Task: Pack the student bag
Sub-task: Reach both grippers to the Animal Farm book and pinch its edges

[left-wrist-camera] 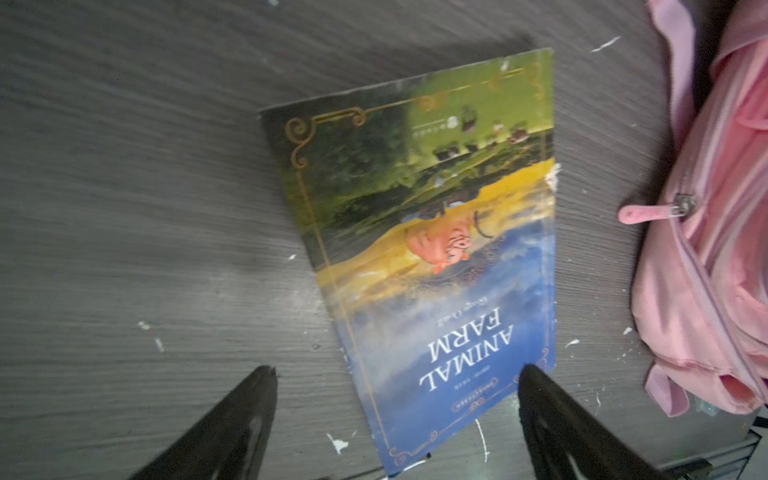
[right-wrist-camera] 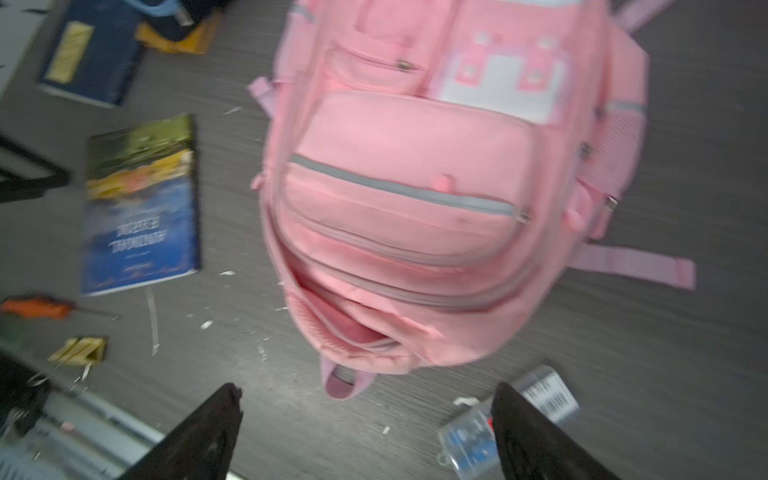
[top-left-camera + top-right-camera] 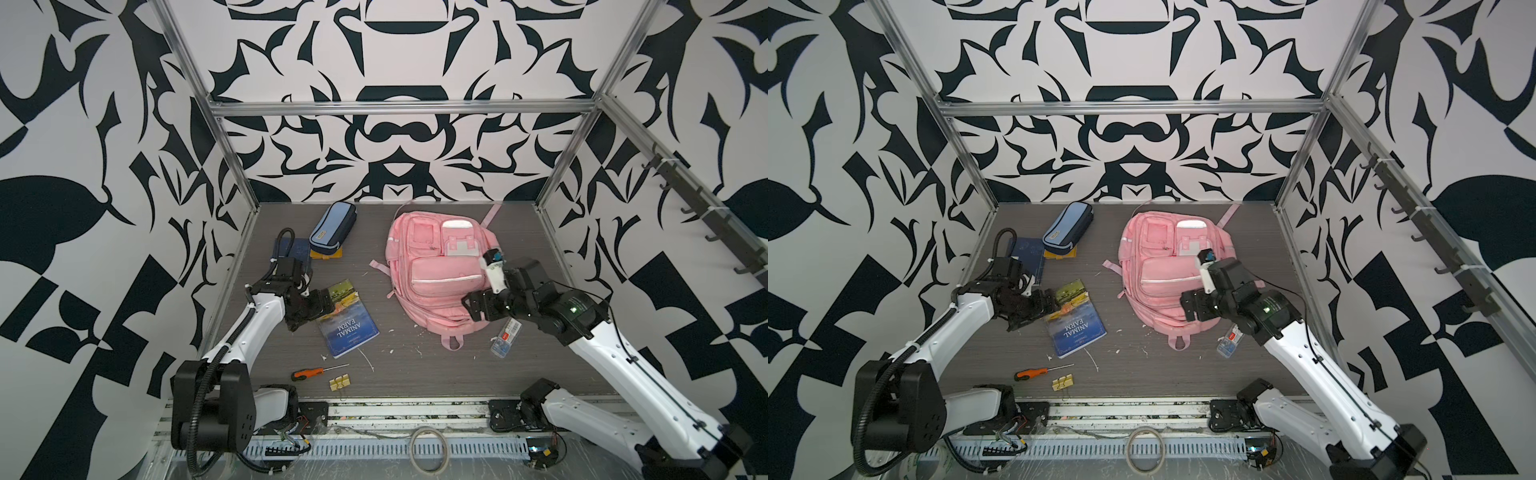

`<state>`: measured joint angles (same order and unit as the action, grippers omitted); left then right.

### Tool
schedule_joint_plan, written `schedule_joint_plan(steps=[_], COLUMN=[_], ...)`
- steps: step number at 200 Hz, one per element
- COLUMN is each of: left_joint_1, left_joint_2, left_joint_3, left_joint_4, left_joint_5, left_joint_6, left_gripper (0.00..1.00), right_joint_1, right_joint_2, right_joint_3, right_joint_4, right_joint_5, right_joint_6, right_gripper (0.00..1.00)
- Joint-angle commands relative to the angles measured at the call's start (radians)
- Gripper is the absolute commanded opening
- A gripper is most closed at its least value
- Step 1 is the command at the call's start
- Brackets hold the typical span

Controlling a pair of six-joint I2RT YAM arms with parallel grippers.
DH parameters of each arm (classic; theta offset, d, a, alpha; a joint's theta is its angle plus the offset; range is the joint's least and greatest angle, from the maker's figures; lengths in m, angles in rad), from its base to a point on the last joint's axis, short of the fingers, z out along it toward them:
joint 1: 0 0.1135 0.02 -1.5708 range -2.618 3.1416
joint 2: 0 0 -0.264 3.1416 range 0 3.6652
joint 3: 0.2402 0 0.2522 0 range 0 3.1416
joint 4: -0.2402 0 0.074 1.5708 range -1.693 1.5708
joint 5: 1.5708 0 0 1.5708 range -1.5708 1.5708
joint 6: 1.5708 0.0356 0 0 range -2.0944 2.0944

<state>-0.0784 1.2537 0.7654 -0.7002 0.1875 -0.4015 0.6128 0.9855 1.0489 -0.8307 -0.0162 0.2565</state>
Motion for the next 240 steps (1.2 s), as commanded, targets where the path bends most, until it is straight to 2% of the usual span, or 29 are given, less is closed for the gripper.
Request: schedule_joint_plan(steps=[1, 25, 51, 69, 110, 116, 156, 189, 209, 240], left_joint_1=[0.037, 0.080, 0.090, 0.090, 0.090, 0.089, 0.089, 0.090, 0.091, 0.090], left_joint_2=[0.013, 0.077, 0.098, 0.135, 0.158, 0.164, 0.195, 0.213, 0.220, 0.226], left_joint_3=[-0.009, -0.042, -0.098, -0.113, -0.164, -0.172, -0.214, -0.233, -0.232, -0.240], left_joint_4=[0.012, 0.072, 0.169, 0.213, 0.275, 0.283, 0.349, 0.374, 0.377, 0.393], left_joint_5=[0.053, 0.108, 0.150, 0.199, 0.230, 0.233, 0.247, 0.254, 0.263, 0.277], left_joint_6=[-0.016, -0.046, -0.100, -0.125, -0.150, -0.154, -0.194, -0.205, -0.204, -0.230], left_gripper=[0.95, 0.94, 0.91, 0.89, 0.86, 0.82, 0.74, 0.66, 0.64, 0.56], right_joint_1=[0.085, 0.133, 0.153, 0.169, 0.180, 0.183, 0.192, 0.197, 0.196, 0.197], right_joint_2=[0.164, 0.395, 0.610, 0.711, 0.915, 0.939, 1.063, 1.132, 1.158, 1.166], right_joint_3=[0.094, 0.188, 0.298, 0.346, 0.424, 0.444, 0.478, 0.468, 0.452, 0.421], right_joint_4=[0.124, 0.294, 0.390, 0.429, 0.506, 0.505, 0.561, 0.607, 0.641, 0.707], right_joint_5=[-0.031, -0.123, -0.211, -0.255, -0.350, -0.359, -0.422, -0.463, -0.487, -0.529], right_joint_6=[0.028, 0.103, 0.145, 0.164, 0.200, 0.195, 0.213, 0.238, 0.261, 0.303], right_gripper=[0.96, 0.96, 0.94, 0.93, 0.91, 0.91, 0.85, 0.72, 0.68, 0.65])
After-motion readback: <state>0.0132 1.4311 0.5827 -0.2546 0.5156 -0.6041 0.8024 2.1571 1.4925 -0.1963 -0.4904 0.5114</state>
